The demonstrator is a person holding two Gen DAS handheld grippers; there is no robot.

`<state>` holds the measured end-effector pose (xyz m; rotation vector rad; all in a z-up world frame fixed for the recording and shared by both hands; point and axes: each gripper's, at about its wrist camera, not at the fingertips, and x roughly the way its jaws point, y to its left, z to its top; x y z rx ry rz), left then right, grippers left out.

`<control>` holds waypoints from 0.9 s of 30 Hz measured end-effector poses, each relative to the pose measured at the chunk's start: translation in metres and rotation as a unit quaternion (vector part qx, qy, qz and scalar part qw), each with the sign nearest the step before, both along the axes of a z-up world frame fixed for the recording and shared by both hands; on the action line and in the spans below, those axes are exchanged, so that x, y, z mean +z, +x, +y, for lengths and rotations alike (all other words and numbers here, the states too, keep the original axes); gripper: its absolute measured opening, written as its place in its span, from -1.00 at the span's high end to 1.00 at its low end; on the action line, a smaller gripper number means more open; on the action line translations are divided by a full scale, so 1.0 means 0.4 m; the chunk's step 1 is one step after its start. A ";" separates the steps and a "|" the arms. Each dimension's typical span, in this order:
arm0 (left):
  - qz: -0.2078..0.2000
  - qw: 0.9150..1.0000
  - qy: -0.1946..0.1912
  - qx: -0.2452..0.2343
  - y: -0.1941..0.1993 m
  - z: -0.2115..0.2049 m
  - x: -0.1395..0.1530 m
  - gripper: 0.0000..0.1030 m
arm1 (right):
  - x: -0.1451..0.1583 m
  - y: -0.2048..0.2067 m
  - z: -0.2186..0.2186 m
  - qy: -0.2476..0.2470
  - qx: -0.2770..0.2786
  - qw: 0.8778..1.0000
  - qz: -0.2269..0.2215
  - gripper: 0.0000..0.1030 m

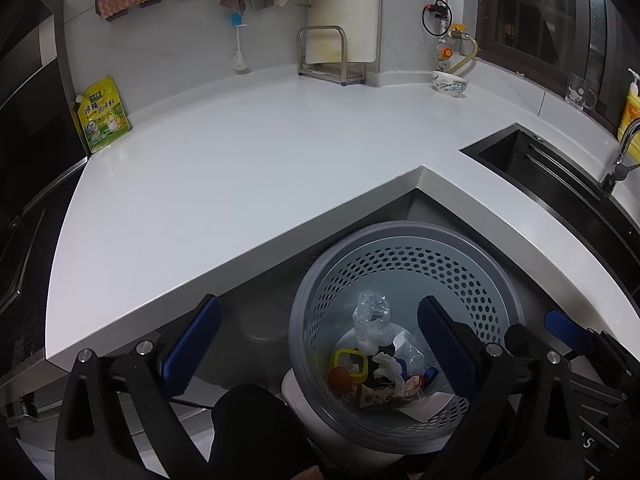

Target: Collect trash

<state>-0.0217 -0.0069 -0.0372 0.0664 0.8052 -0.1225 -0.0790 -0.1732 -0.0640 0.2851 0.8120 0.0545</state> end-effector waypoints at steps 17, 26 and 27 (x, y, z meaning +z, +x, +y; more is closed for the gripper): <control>0.001 1.000 -0.001 0.000 -0.001 0.000 0.001 -0.88 | -0.003 0.000 0.004 -0.001 0.001 1.000 0.000 -0.26; 0.002 1.000 0.000 0.001 0.001 0.000 0.001 -0.88 | -0.003 0.000 0.005 -0.001 0.001 1.000 0.001 -0.26; 0.002 1.000 0.001 0.001 0.001 -0.001 0.000 -0.88 | -0.003 0.000 0.005 -0.001 0.001 1.000 0.001 -0.26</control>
